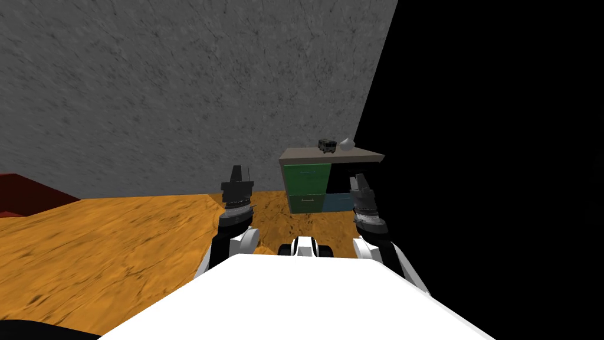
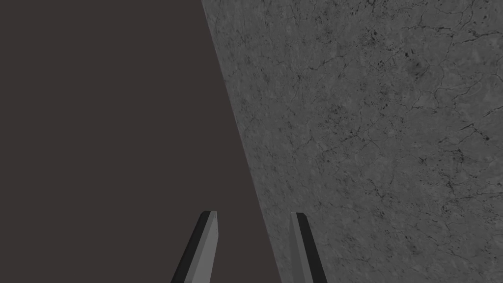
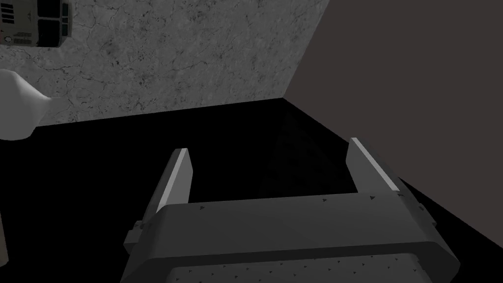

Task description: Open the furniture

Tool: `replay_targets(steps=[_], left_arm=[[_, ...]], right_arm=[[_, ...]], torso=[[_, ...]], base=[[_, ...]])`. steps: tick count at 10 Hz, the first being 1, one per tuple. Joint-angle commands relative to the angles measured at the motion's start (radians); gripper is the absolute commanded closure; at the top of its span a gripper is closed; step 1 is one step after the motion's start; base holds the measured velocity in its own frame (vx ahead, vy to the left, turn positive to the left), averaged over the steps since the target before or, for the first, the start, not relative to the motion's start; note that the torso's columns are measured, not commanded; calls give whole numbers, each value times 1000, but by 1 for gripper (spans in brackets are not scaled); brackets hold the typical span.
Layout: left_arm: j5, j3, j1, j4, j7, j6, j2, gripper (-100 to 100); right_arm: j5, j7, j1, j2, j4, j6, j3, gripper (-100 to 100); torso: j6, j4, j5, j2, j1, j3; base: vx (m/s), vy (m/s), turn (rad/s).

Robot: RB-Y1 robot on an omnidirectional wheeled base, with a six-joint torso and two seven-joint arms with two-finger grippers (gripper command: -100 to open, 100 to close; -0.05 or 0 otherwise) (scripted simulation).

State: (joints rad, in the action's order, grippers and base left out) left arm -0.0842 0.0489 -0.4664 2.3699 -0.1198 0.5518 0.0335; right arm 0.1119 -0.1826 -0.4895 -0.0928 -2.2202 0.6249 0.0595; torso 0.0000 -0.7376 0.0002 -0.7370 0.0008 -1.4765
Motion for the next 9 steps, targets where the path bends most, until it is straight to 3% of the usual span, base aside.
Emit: replay_targets(steps=[1,3,9], left_arm=[[0,0,0,0,0,0,0,0],[0,0,0,0,0,0,0,0],[0,0,0,0,0,0,0,0]], right_arm=[[20,-58,17,-31,14,5,2,-100],[51,-124,36,-61,31,11,6,-100],[111,-270,71,-95,66,20,12,-100]], torso=[[0,0,0,0,0,0],[0,-1,0,-2,-2,1],[0,0,0,-1,-1,1]], base=[[31,39,-18],[38,36,-64],[37,40,-49]])
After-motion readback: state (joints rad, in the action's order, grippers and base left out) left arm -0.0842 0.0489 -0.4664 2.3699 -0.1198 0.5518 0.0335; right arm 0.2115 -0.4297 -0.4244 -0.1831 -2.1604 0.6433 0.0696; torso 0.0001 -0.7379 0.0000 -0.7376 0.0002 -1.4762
